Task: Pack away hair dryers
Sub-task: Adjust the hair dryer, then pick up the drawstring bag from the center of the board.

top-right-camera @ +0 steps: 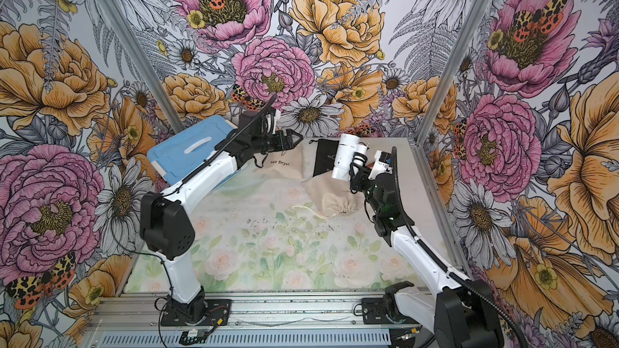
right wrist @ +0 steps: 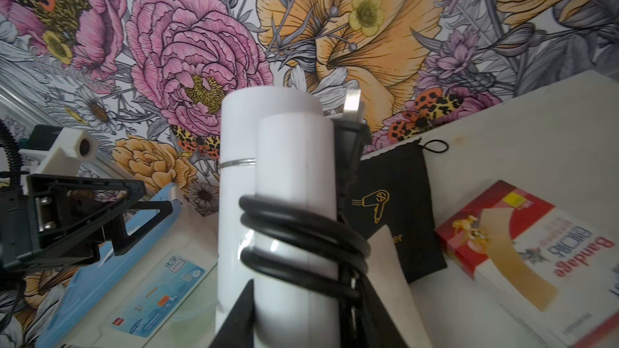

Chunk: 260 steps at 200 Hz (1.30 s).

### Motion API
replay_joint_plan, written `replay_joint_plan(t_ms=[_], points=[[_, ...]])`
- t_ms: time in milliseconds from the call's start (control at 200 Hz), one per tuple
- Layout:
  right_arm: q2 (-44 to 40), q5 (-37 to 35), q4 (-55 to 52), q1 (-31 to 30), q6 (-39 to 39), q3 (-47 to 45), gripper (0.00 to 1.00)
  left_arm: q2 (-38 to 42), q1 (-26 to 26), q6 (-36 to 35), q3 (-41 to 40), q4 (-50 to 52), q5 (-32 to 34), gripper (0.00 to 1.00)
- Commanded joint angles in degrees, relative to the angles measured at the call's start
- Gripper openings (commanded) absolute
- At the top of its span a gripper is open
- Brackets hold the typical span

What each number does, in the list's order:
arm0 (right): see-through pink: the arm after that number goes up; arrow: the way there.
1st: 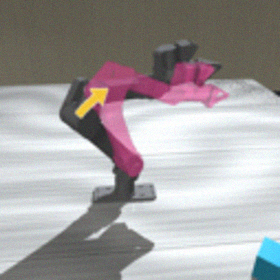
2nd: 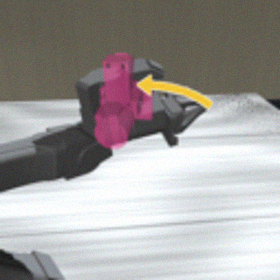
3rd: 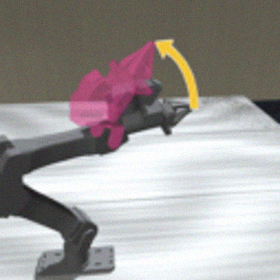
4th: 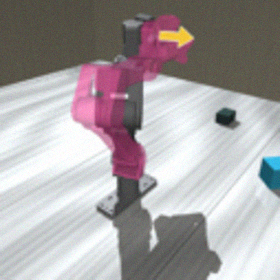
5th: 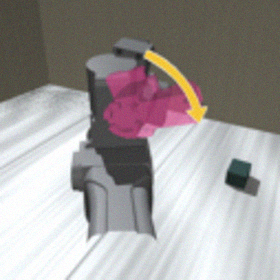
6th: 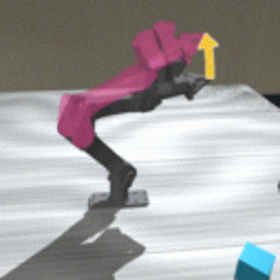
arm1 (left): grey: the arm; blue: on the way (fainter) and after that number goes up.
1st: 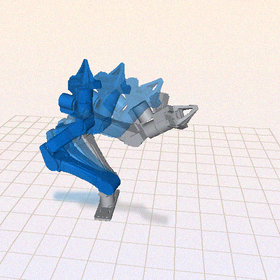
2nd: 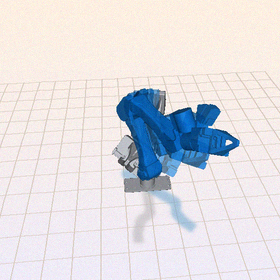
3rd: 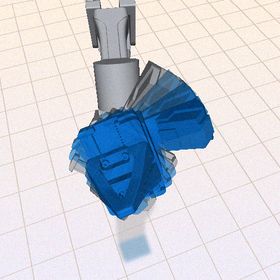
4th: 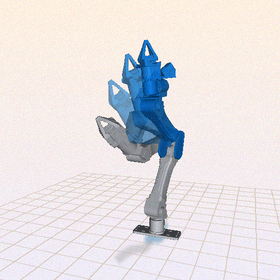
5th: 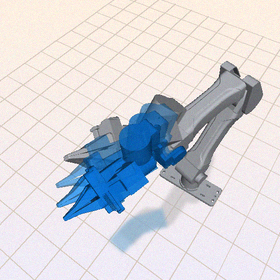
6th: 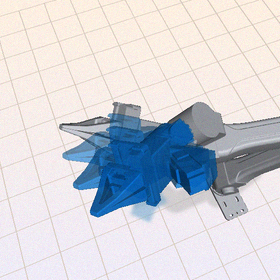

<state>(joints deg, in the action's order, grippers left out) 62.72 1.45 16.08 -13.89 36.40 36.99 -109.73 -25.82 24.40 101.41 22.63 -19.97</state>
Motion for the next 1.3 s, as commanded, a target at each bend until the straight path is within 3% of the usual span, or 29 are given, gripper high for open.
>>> replay_joint_plan(t_ms=[0, 140, 295, 570, 740, 1056, 1171, 1296], points=[[-3.7, -4.1, -0.4, 1.4, -2.7, -0.6, 0.11, -8.3, -3.2, -2.9, 6.7, 8.4, 7.2, 0.91], [-5.5, -5.0, -1.9, 2.3, -2.3, -2.4, 0.10, -18.7, -5.6, -4.7, 18.9, 14.2, 12.9, 0.91], [-7.4, -5.3, -4.1, 2.7, -2.3, -3.8, 0.10, -29.0, -6.2, -4.5, 29.3, 16.4, 14.3, 0.90], [-10.8, -5.7, -6.3, 3.2, -2.4, -4.9, 0.10, -41.9, -7.2, -6.4, 41.4, 16.7, 17.7, 0.89], [-11.4, -5.3, -6.8, 3.3, -2.2, -5.3, 0.10, -46.8, -8.3, -9.3, 46.0, 16.7, 21.4, 0.89], [-11.4, -5.0, -6.7, 3.4, -2.1, -5.9, 0.10, -51.2, -9.7, -10.0, 49.2, 17.1, 20.6, 0.87], [-11.7, -4.7, -6.7, 3.4, -2.0, -5.7, 0.10, -51.4, -10.0, -9.6, 49.2, 18.0, 20.6, 0.80], [-12.4, -4.0, -6.8, 3.4, -2.0, -5.4, 0.10, -52.4, -10.0, -9.0, 50.8, 21.9, 19.8, 0.64]])
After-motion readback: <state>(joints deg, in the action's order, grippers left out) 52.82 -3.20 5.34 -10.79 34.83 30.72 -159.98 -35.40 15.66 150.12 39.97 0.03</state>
